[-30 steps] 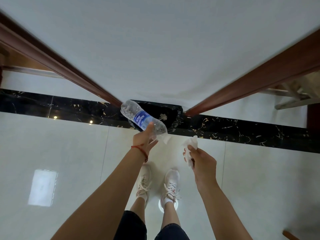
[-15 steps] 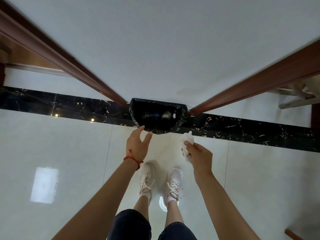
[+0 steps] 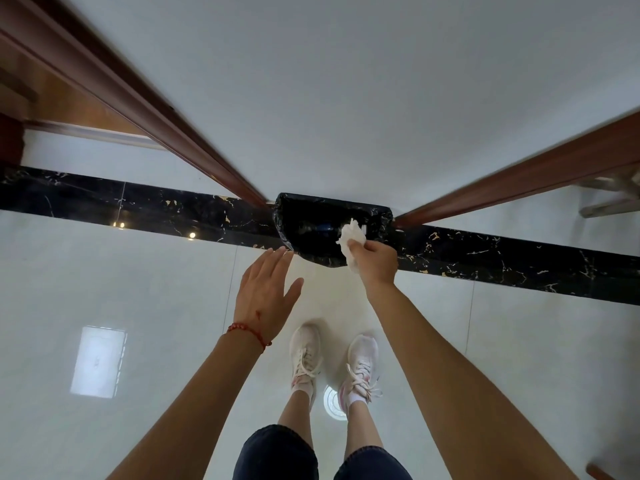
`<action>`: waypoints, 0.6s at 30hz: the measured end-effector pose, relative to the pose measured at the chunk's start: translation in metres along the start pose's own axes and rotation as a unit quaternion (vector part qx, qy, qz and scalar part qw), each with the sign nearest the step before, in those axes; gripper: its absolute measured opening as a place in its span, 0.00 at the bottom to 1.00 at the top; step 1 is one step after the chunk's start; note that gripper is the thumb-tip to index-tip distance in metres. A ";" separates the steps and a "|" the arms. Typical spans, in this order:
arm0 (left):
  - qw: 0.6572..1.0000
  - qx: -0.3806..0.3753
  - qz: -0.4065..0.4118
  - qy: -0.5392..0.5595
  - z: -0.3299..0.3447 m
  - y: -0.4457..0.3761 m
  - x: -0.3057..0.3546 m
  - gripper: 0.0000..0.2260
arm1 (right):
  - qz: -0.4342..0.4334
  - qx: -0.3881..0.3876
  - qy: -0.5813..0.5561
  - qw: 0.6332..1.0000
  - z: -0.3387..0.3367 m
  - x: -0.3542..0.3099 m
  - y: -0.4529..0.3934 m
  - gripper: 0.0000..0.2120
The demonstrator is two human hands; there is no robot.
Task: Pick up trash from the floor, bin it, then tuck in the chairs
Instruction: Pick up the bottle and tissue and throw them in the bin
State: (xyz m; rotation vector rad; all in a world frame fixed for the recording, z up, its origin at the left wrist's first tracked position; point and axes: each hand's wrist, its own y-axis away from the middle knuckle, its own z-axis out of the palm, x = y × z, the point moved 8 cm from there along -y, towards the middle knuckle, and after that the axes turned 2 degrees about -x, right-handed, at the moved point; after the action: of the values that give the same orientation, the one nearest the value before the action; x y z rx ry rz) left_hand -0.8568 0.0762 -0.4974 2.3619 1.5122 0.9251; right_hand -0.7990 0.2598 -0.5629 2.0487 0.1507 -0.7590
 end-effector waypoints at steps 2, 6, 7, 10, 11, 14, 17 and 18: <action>1.000 -0.002 -0.005 0.007 -0.001 -0.001 -0.003 0.23 | -0.003 -0.001 -0.002 1.000 0.006 -0.006 -0.007 0.20; 1.000 0.000 -0.006 0.016 -0.004 -0.002 -0.005 0.21 | -0.007 -0.005 -0.027 1.000 0.009 -0.007 -0.016 0.22; 1.000 -0.002 -0.006 0.016 -0.004 -0.002 -0.006 0.21 | -0.005 -0.008 -0.028 1.000 0.008 -0.006 -0.014 0.23; 1.000 -0.011 -0.011 0.014 -0.006 -0.004 -0.006 0.21 | -0.029 -0.012 -0.003 0.999 0.000 -0.004 -0.007 0.19; 1.000 -0.012 -0.013 0.012 -0.006 -0.004 -0.006 0.21 | -0.039 -0.022 0.013 0.999 -0.002 -0.005 0.001 0.10; 1.000 -0.013 -0.009 0.006 -0.011 -0.002 -0.001 0.22 | -0.108 -0.043 0.090 0.989 -0.011 -0.006 0.022 0.19; 1.000 -0.015 0.002 0.003 -0.018 0.002 0.010 0.22 | -0.195 -0.047 0.157 0.967 -0.024 -0.019 0.051 0.21; 1.000 -0.015 0.008 0.000 -0.020 0.004 0.014 0.22 | -0.221 -0.048 0.177 0.958 -0.027 -0.020 0.057 0.21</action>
State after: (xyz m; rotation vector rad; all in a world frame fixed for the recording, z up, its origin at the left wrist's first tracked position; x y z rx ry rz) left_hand -0.8612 0.0835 -0.4740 2.3552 1.4720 0.9457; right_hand -0.7805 0.2522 -0.4994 2.0626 0.8563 -0.6221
